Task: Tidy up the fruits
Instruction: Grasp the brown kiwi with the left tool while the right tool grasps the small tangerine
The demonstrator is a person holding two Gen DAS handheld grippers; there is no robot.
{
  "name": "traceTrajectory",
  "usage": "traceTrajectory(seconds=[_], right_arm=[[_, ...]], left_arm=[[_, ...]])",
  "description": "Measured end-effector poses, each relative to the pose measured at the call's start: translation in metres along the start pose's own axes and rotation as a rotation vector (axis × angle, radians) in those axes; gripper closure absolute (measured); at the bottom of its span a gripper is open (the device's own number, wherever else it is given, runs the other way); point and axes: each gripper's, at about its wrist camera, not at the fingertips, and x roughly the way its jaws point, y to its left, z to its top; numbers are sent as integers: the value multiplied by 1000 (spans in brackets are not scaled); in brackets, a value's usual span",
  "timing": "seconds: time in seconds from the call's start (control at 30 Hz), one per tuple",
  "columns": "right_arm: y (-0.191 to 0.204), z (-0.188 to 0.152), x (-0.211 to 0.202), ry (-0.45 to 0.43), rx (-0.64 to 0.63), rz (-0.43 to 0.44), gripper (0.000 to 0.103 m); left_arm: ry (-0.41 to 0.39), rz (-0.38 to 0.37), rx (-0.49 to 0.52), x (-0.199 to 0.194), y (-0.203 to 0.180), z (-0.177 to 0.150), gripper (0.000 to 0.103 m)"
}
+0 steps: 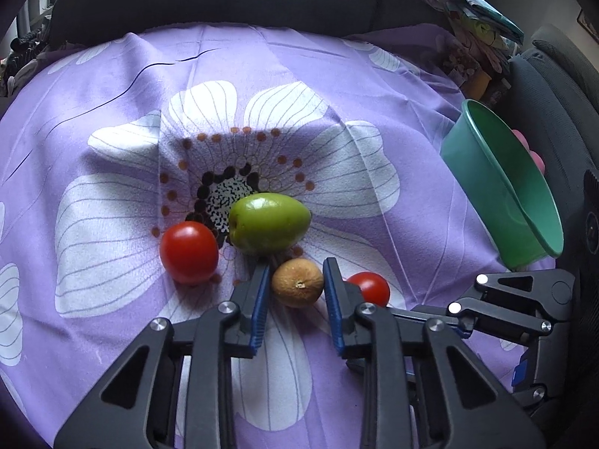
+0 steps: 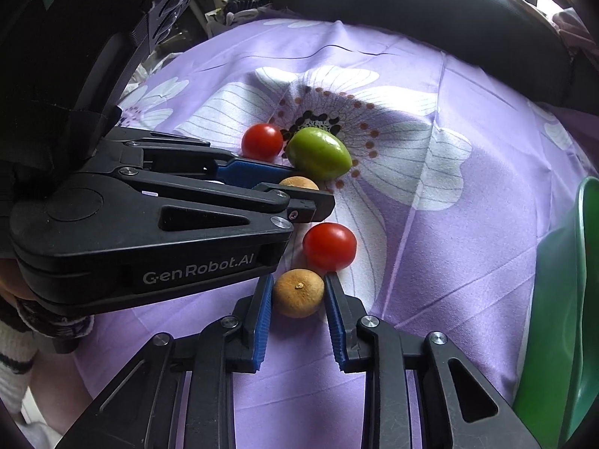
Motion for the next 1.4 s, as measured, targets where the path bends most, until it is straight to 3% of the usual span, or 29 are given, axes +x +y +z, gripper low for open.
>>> traceTrajectory(seconds=[0.37,0.8,1.4], right_arm=[[-10,-19,-24,-28,52,26,74],[-17,-42,-70,-137,115,13,74],[-62,-63,-136,-298,223,-92,74]], left_arm=[[-47,6,0,-27,-12,-10,76],[-99,-11,59,-60,-54,-28,76],[-152,-64,189,-64,-127,-3,76]])
